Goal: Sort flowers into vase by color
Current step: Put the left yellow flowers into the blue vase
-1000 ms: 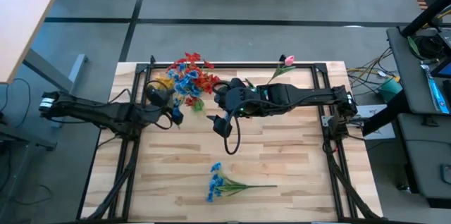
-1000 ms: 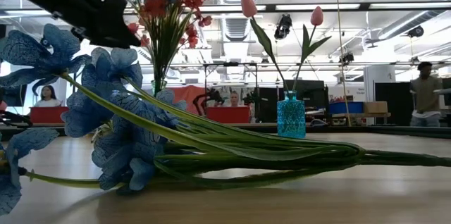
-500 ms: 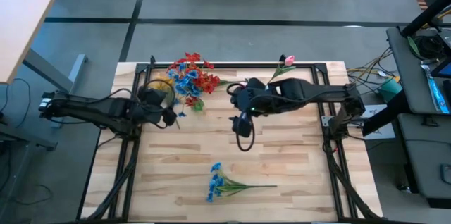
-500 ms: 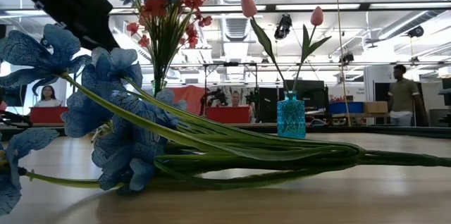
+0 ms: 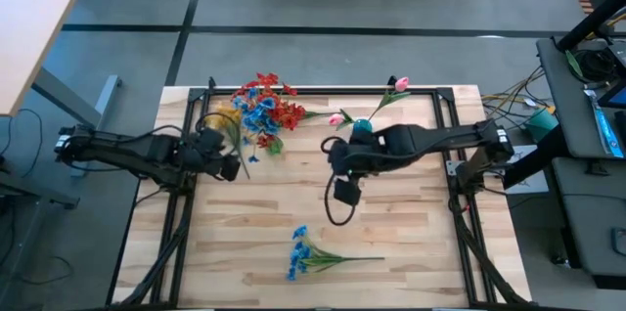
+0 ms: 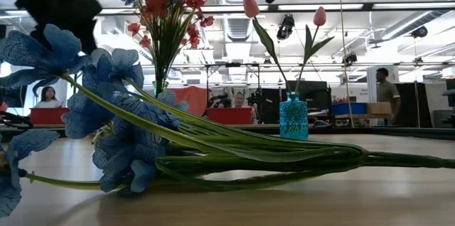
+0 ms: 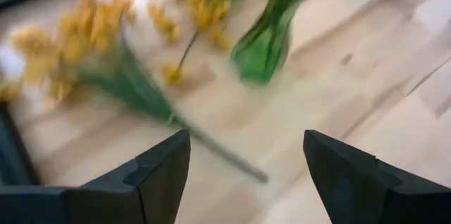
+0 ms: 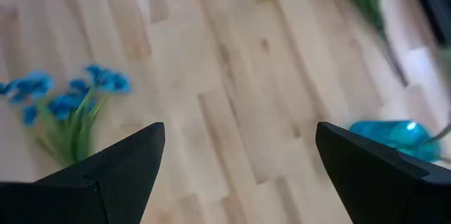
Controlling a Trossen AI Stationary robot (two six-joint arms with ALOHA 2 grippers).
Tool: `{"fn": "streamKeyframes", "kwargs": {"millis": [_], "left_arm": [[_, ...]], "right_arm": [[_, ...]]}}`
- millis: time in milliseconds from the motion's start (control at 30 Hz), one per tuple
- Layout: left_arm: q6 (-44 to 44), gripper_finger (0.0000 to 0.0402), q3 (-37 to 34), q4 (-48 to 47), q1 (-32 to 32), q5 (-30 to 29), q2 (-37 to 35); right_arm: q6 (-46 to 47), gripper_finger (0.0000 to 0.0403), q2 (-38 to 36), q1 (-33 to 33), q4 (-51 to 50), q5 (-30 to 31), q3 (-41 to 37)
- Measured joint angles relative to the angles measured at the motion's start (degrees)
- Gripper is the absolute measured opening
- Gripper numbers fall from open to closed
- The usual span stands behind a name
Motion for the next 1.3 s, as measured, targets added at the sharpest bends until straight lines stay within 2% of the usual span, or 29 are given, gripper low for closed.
{"fn": "streamKeyframes", "kwargs": {"millis": [100,167,500,667,933,1033,1133,1300], "left_arm": [[-8.37,0.0260,-0.57,-6.64,-0.74,1.23,-0.02],[-13.58,0.0260,-2.18,-7.81,-0.98,1.04,0.03],[-21.68,0.0260,-13.70,11.49,-0.82,-3.35,4.69],[-22.46,0.0250,-15.56,19.40,0.33,-5.14,10.76],[-26.66,0.0222,-15.35,20.30,1.88,-6.29,22.38],[-28.04,0.0215,-15.38,21.49,2.37,-6.68,26.52],[-28.37,0.0209,-15.38,25.20,2.67,-7.19,30.72],[-28.18,0.0205,-15.32,29.21,2.68,-8.18,36.68]], "right_arm": [[2.97,0.0360,-1.69,1.32,0.11,-0.55,-2.37],[4.74,0.0361,-2.96,2.25,0.13,-0.68,-3.67],[5.95,0.0361,-7.76,5.82,1.78,-0.04,-6.89],[3.02,0.0361,-8.27,5.93,2.65,0.04,-6.89],[2.09,0.0361,-8.18,6.86,2.01,-0.14,-6.89],[5.45,0.0361,-8.95,8.52,-2.22,0.17,-7.00],[10.23,0.0361,-10.71,11.70,-5.89,3.13,-8.06],[13.42,0.0361,-13.77,16.70,-2.63,5.14,-13.47]]}}
